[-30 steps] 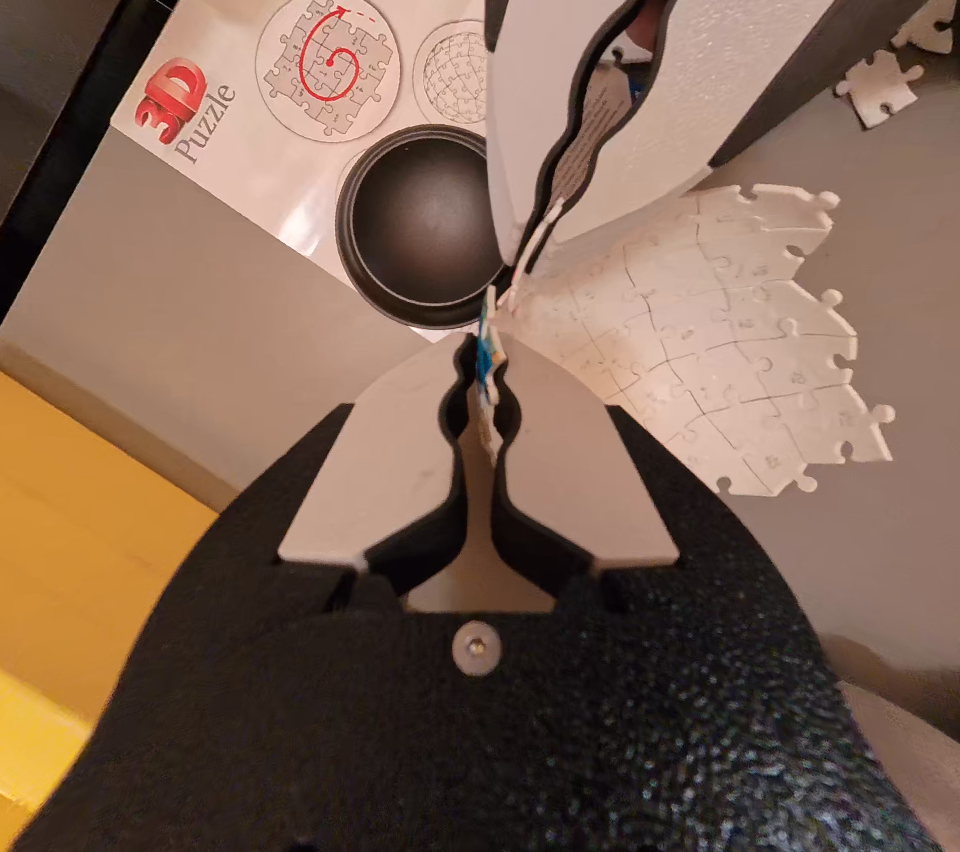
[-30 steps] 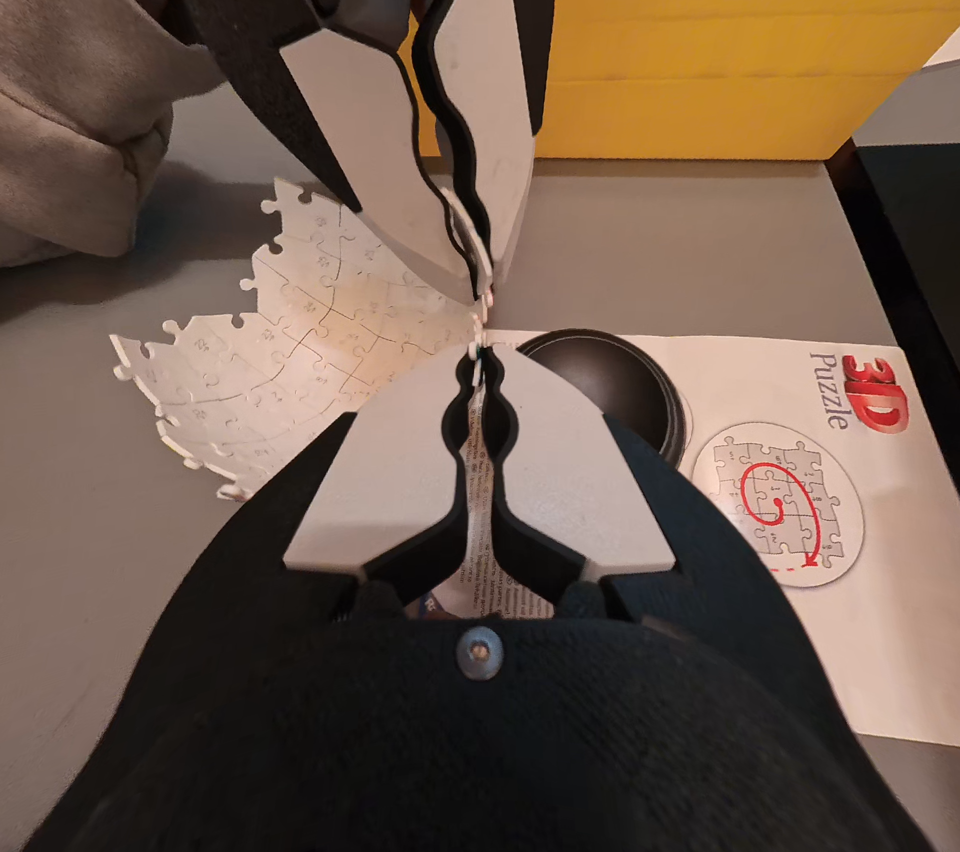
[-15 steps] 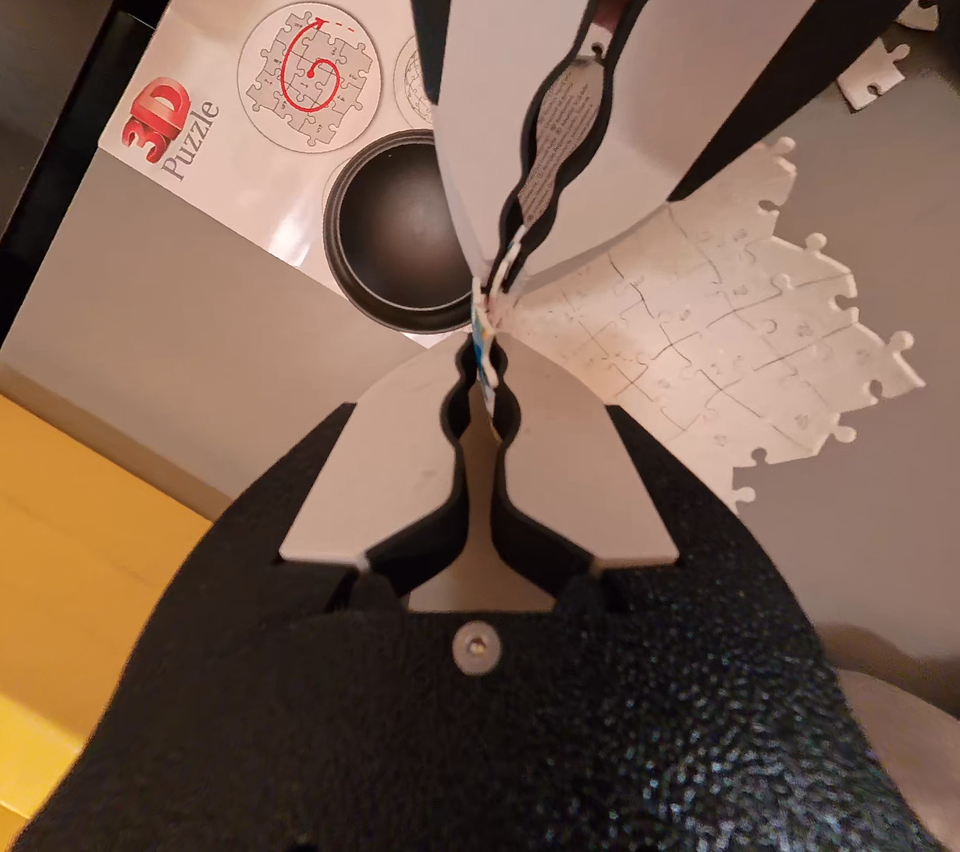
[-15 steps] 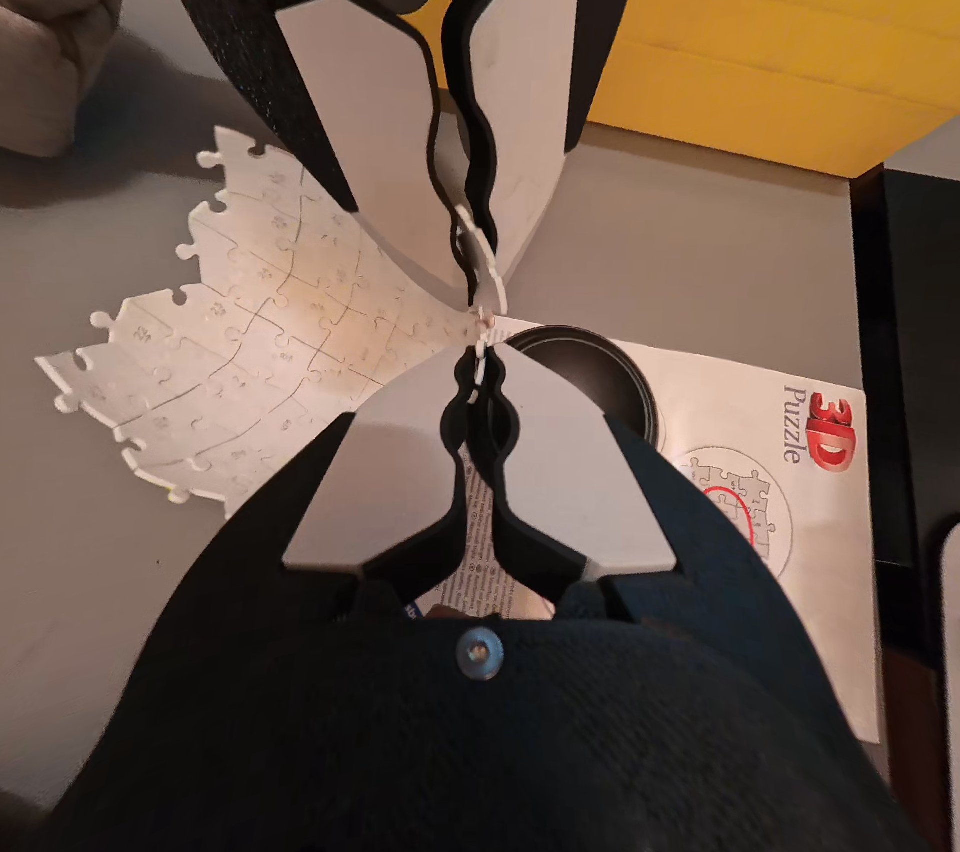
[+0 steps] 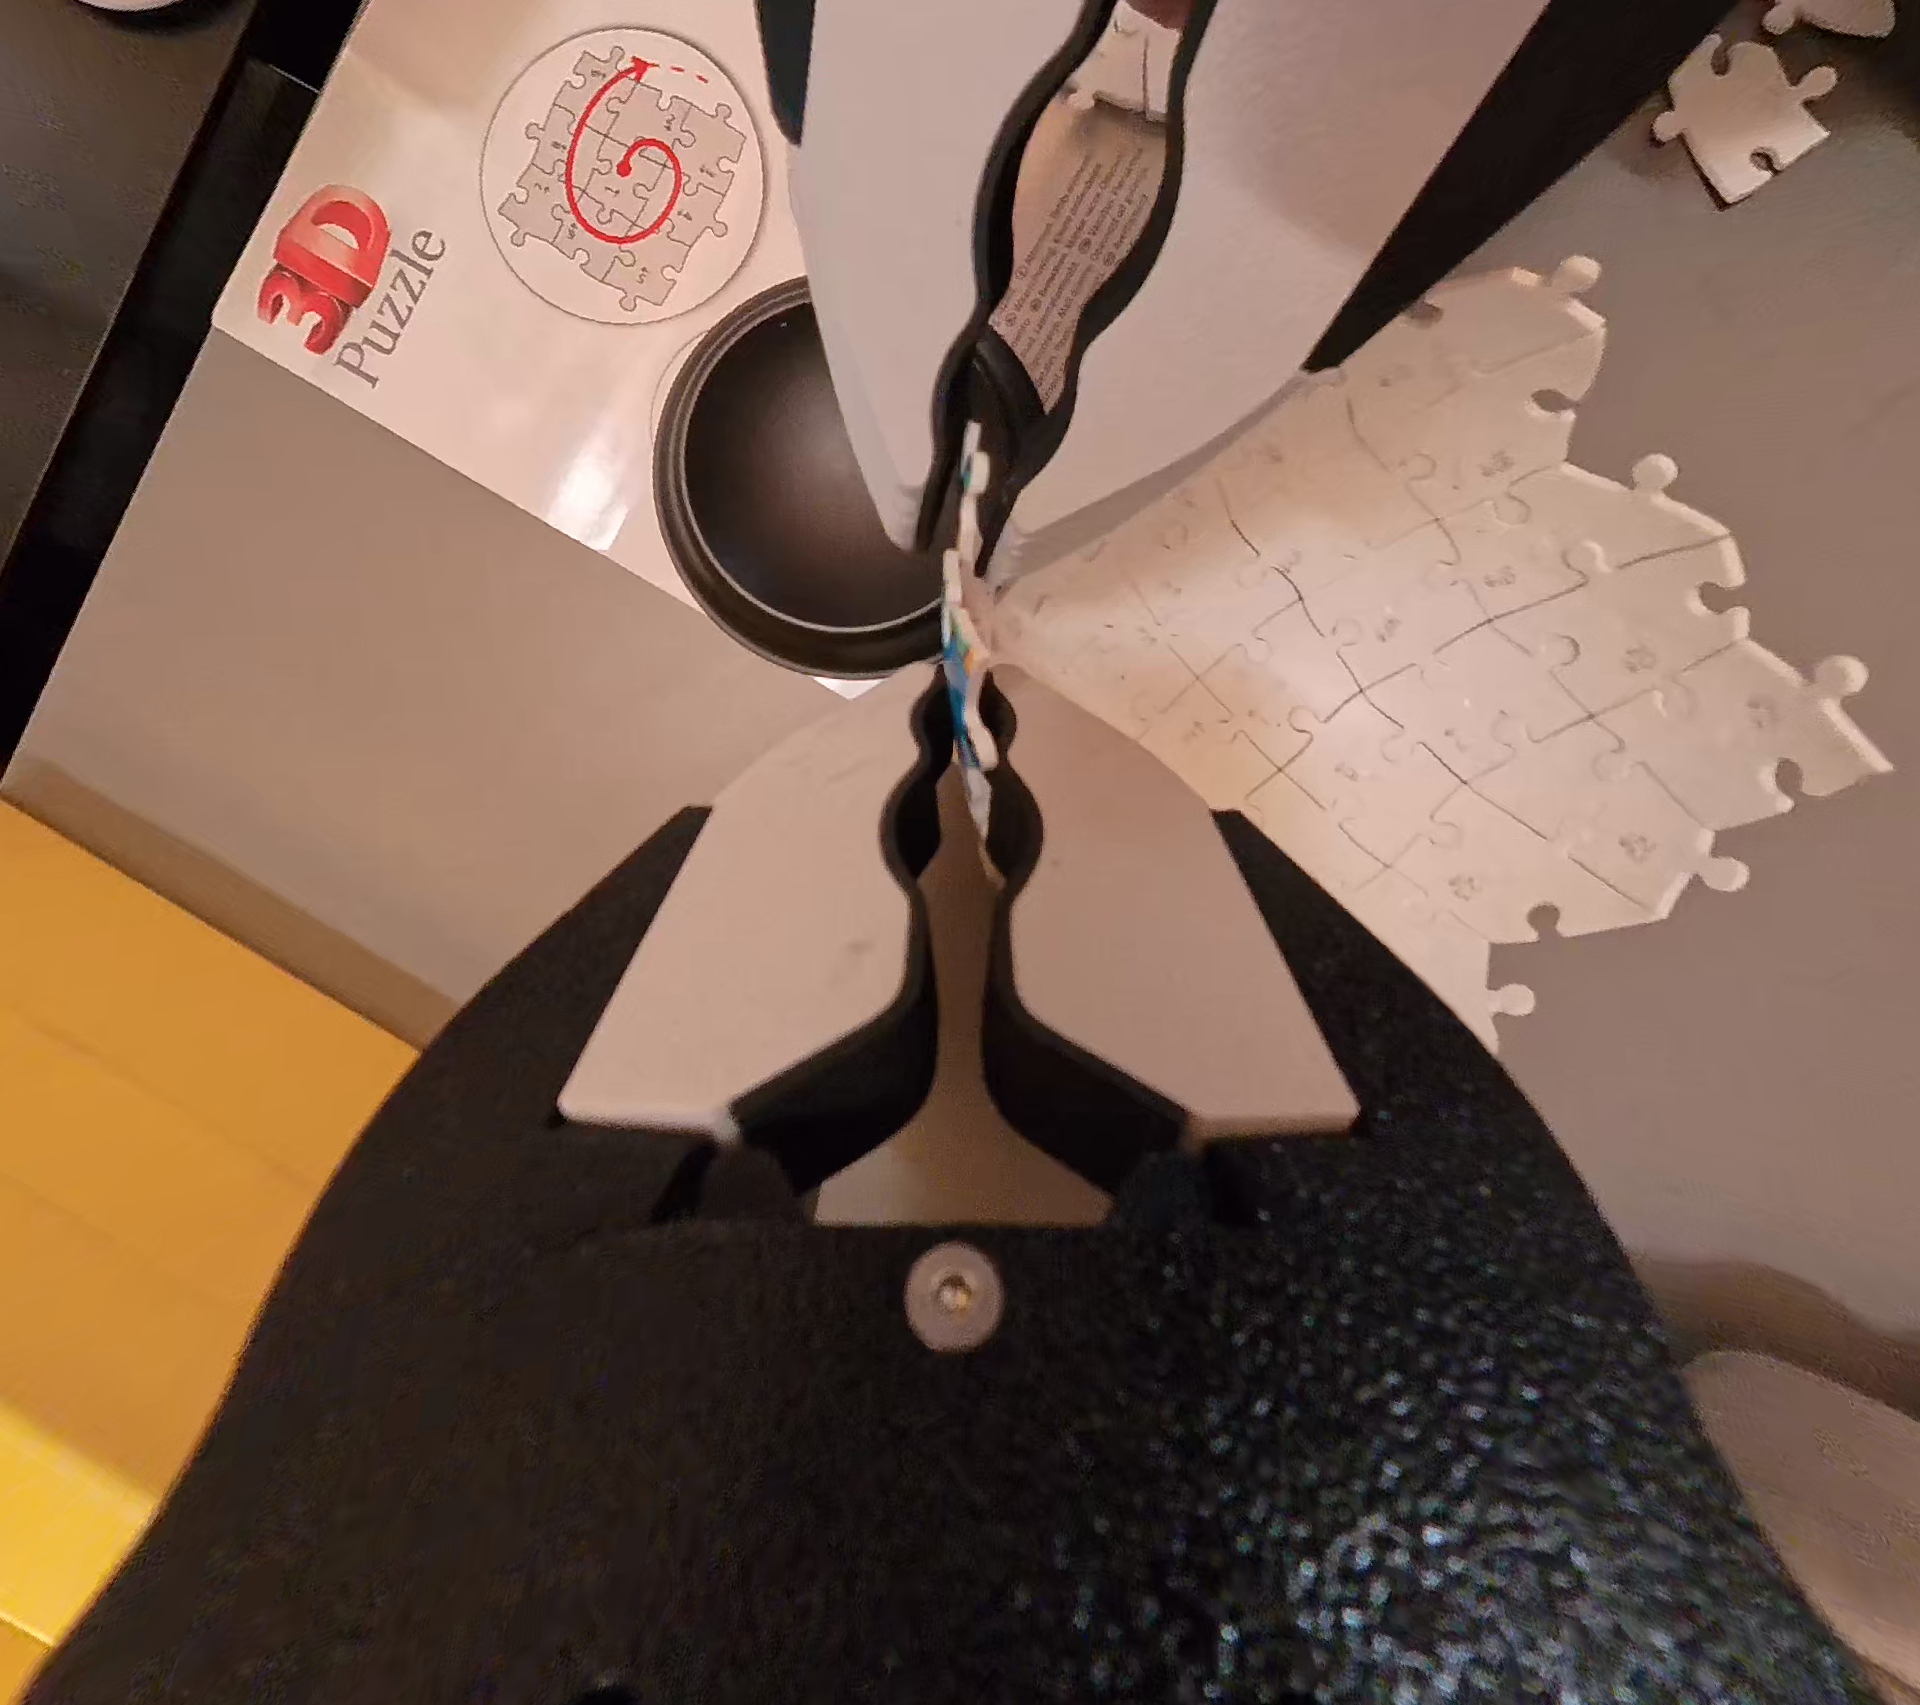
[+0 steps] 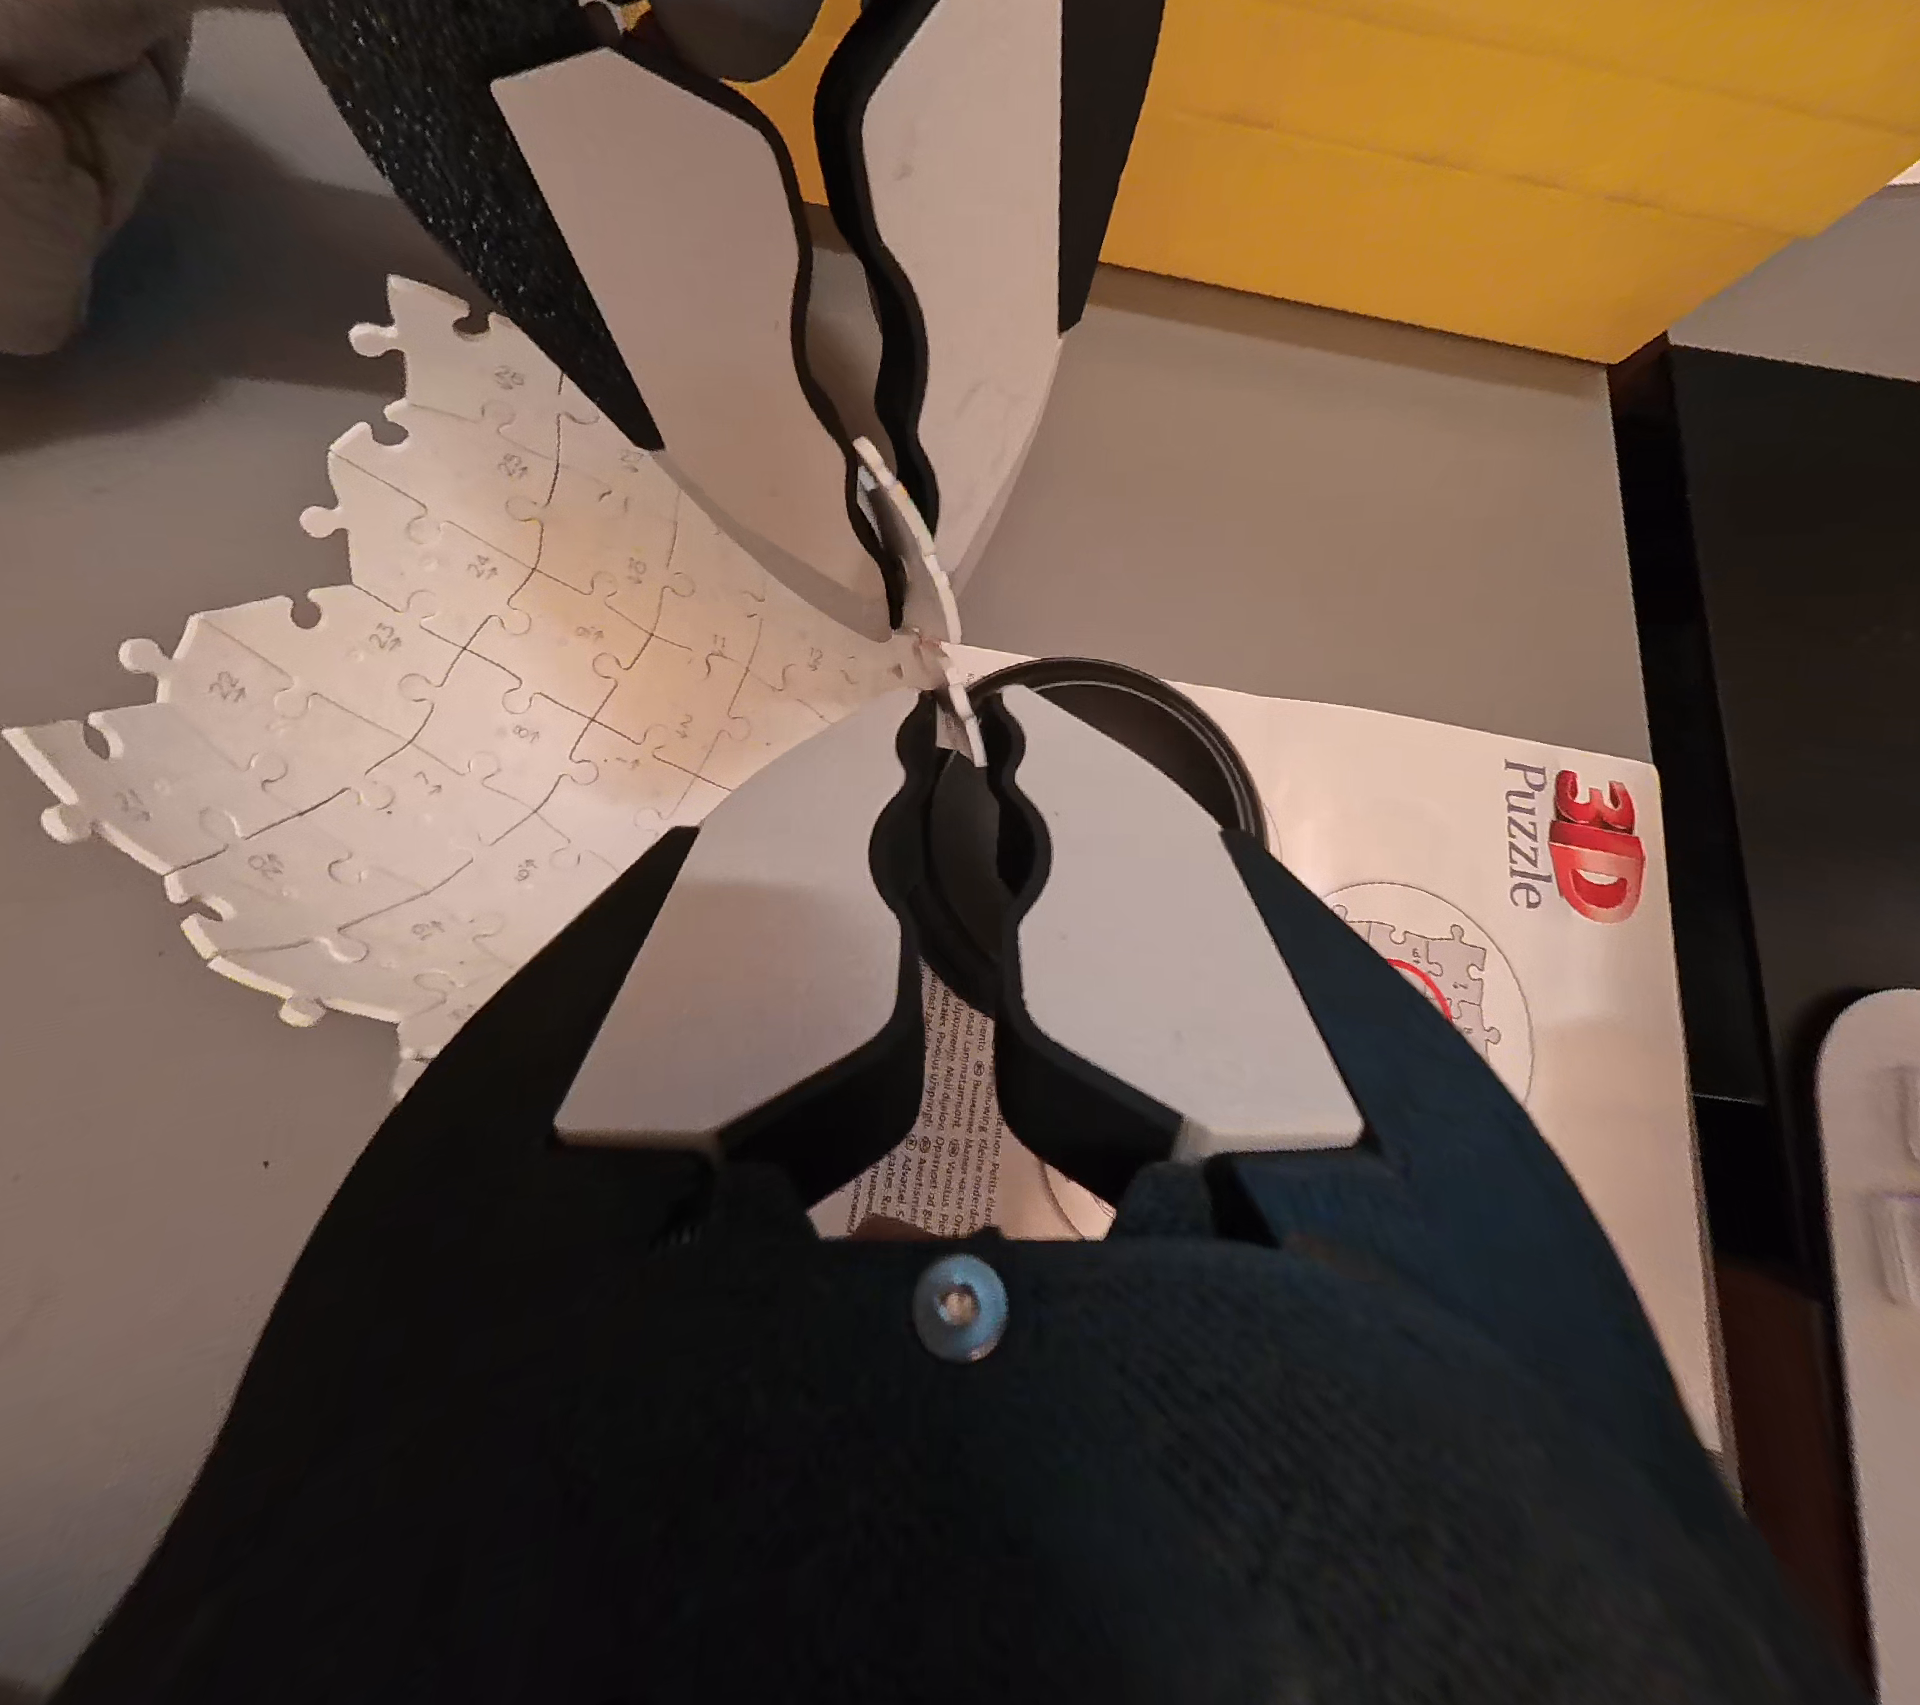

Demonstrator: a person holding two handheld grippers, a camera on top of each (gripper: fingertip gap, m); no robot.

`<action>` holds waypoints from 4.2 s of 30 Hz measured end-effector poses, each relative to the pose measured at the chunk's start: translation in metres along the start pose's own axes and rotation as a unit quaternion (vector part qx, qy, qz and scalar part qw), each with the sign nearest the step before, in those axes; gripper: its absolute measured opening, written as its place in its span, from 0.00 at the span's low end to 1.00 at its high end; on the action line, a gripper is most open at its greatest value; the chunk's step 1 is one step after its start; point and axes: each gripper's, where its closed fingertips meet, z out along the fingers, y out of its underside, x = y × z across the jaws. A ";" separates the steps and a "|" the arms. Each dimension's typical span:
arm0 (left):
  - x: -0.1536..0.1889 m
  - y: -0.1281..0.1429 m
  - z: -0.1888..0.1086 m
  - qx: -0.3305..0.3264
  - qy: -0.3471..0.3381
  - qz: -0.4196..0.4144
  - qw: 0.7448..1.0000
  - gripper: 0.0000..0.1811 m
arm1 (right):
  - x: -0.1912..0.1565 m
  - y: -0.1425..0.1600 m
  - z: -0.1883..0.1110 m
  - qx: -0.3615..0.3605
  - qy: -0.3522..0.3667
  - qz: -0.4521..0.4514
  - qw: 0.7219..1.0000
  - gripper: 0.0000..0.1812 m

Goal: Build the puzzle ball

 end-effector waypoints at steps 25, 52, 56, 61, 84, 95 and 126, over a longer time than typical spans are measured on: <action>-0.001 -0.001 0.003 -0.004 -0.012 0.013 1.000 0.02 | -0.007 0.000 0.007 -0.011 -0.025 0.058 0.998 0.03; 0.001 -0.006 0.005 0.017 -0.001 0.026 1.000 0.02 | -0.007 0.001 0.004 -0.027 -0.023 0.027 0.999 0.03; 0.003 -0.008 0.006 0.023 0.005 0.028 0.999 0.02 | -0.008 0.002 0.003 -0.035 -0.027 0.033 0.998 0.03; 0.003 -0.010 0.007 0.030 0.009 0.026 0.999 0.02 | -0.007 0.003 0.001 -0.039 -0.022 0.023 0.999 0.03; -0.001 -0.012 0.000 0.051 -0.017 0.055 0.997 0.05 | -0.006 0.000 -0.001 -0.022 -0.016 0.013 1.000 0.03; -0.001 -0.016 -0.007 0.068 -0.019 0.055 0.996 0.01 | -0.006 0.000 0.001 -0.023 -0.012 0.016 1.000 0.03; -0.005 -0.016 -0.004 0.076 -0.001 0.020 0.997 0.01 | -0.005 -0.002 -0.006 -0.005 0.004 0.020 1.000 0.07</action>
